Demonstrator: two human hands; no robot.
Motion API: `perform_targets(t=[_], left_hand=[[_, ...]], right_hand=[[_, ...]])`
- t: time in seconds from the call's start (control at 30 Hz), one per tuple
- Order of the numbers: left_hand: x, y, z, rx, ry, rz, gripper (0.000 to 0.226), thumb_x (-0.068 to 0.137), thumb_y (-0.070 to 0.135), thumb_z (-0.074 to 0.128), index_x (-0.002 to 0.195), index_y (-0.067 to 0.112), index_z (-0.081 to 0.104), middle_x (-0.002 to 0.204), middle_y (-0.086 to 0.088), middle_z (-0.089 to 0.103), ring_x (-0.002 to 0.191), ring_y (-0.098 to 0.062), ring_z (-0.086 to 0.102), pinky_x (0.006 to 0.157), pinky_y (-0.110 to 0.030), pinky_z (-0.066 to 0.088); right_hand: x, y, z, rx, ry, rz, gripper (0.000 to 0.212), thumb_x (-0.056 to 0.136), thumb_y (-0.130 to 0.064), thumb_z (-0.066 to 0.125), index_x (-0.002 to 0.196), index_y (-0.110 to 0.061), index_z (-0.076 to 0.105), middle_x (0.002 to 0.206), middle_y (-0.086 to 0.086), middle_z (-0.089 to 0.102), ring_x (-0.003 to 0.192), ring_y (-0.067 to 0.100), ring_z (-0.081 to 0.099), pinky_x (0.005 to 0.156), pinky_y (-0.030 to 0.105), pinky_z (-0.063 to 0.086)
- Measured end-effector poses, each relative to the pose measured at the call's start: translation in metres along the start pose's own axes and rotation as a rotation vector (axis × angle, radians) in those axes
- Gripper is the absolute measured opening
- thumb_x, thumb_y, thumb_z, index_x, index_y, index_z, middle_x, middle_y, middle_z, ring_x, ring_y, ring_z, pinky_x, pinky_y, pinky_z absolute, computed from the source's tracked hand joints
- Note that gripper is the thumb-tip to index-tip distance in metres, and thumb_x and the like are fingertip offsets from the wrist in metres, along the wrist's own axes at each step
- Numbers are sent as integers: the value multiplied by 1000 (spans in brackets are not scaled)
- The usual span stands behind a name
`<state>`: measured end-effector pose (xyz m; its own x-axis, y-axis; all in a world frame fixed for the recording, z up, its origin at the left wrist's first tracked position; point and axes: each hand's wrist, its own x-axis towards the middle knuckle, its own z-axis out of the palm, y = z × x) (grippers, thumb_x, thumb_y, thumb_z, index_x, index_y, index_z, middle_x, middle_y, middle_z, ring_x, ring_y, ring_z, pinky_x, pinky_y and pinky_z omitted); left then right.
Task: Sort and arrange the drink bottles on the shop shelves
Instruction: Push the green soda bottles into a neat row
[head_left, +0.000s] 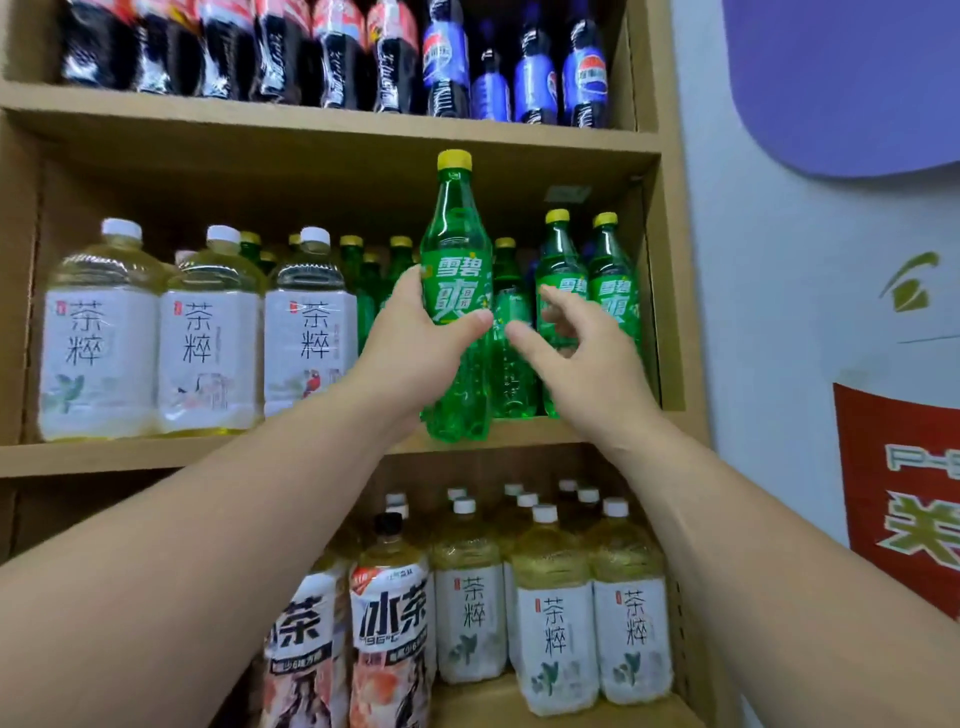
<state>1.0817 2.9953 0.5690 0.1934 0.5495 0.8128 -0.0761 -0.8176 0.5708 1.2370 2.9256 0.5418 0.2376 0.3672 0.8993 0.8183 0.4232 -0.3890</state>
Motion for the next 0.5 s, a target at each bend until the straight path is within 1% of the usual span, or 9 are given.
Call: perform_targets(t=[0.07, 0.1, 0.13, 0.2, 0.3, 0.33, 0.37, 0.43, 0.5], left_hand=[[18, -11, -1, 35, 21, -35, 46, 93, 29, 73, 133, 31, 51, 116, 8, 68, 106, -19, 67, 96, -50, 56], [25, -17, -2, 53, 35, -56, 52, 93, 31, 73, 138, 30, 48, 121, 6, 66, 110, -21, 65, 98, -51, 54], [31, -24, -3, 68, 52, -73, 57, 93, 34, 73, 142, 28, 45, 126, 5, 64, 113, -23, 63, 100, -52, 52], [39, -34, -3, 97, 75, -100, 62, 94, 36, 71, 146, 26, 41, 132, 4, 60, 118, -25, 59, 101, -50, 51], [41, -46, -4, 166, 64, -112, 68, 97, 36, 68, 154, 25, 32, 135, 10, 53, 119, -18, 53, 95, -36, 44], [42, -51, -4, 204, 58, -119, 75, 96, 38, 68, 157, 24, 27, 143, 6, 51, 123, -19, 51, 96, -37, 44], [43, -54, -5, 247, 55, -127, 81, 94, 41, 70, 159, 24, 23, 153, 2, 46, 132, -23, 49, 103, -40, 43], [45, -57, -8, 319, 42, -150, 91, 91, 46, 71, 161, 21, 18, 163, -4, 34, 145, -29, 38, 113, -46, 38], [44, -57, -11, 386, 14, -160, 94, 91, 47, 71, 161, 18, 16, 164, -7, 31, 145, -30, 38, 109, -46, 40]], right_hand=[[18, 28, -15, -95, 210, 86, 58, 98, -45, 60, 147, -18, 49, 141, 5, 52, 131, 21, 49, 110, 33, 38], [24, 42, -22, -144, 252, 164, 58, 99, -43, 58, 149, -15, 47, 144, 9, 49, 134, 24, 47, 109, 31, 35], [30, 56, -28, -197, 250, 246, 59, 100, -41, 56, 150, -12, 44, 148, 13, 48, 136, 28, 45, 108, 32, 35], [39, 80, -33, -298, 183, 347, 64, 100, -43, 55, 152, -11, 38, 150, 16, 48, 137, 34, 46, 109, 39, 39], [44, 89, -31, -345, 19, 378, 84, 93, -58, 57, 158, -17, 25, 151, 11, 50, 133, 35, 51, 105, 43, 46], [43, 87, -30, -346, -37, 386, 93, 91, -62, 59, 160, -18, 17, 155, 10, 46, 135, 35, 50, 105, 43, 45], [42, 85, -29, -338, -80, 391, 101, 89, -65, 62, 162, -21, 8, 159, 9, 40, 138, 34, 48, 104, 42, 44], [38, 83, -29, -305, -114, 388, 113, 83, -66, 69, 162, -27, -3, 163, 8, 33, 140, 34, 45, 104, 41, 44], [37, 85, -28, -283, -117, 380, 120, 79, -64, 74, 161, -31, -8, 163, 8, 33, 139, 34, 47, 104, 41, 45]])
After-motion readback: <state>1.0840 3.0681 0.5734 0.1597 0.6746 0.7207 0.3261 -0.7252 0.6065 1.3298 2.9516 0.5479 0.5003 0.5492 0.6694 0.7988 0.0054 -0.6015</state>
